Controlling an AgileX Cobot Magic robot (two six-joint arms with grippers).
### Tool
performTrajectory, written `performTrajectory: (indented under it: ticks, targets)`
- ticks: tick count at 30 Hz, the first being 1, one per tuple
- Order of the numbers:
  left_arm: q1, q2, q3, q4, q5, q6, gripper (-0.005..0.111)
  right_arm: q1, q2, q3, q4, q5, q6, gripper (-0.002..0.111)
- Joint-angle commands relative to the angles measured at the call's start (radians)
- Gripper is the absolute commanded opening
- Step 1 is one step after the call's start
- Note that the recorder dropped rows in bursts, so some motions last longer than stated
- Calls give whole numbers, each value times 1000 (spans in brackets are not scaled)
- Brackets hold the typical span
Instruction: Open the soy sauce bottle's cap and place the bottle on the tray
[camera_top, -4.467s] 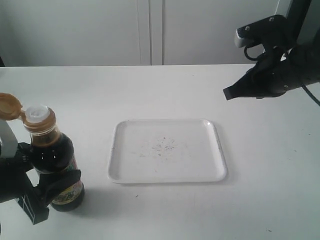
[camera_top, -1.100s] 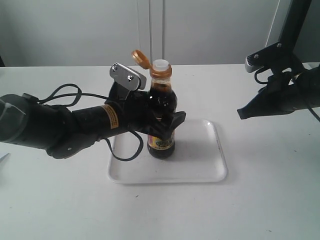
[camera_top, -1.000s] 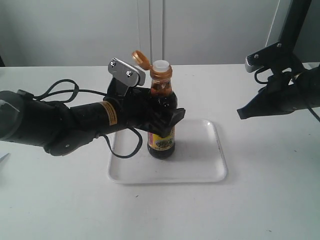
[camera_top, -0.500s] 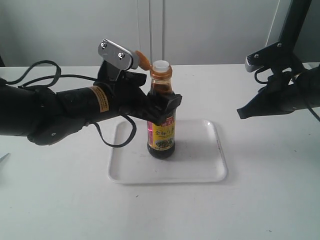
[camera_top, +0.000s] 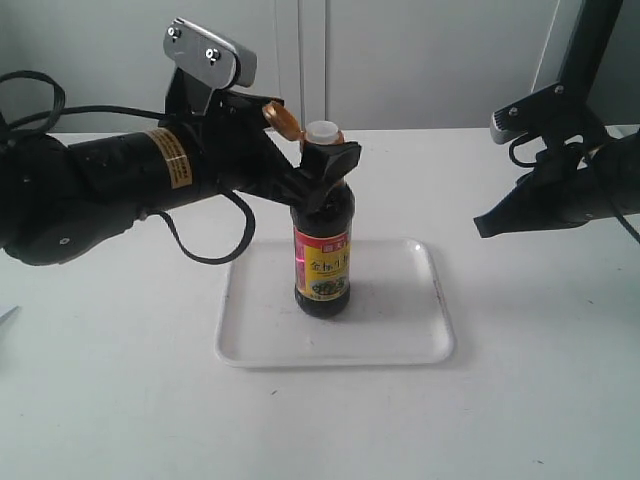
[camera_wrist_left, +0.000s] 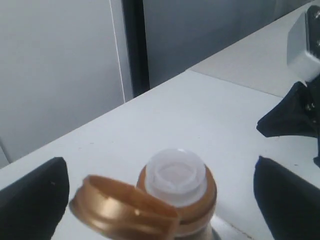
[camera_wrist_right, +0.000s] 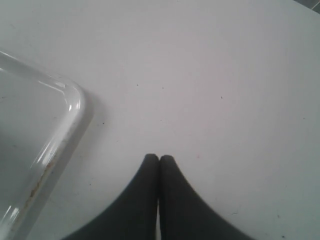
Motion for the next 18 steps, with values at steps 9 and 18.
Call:
performTrajectory:
  ticks: [9,18]
  targets:
    - [-1,-123,4,4,4,-8,105,-7,3,2,12,-10,-9,0]
    - [1,-261,4,-29,232,-8,21,-7,3,2,12,-10,-3,0]
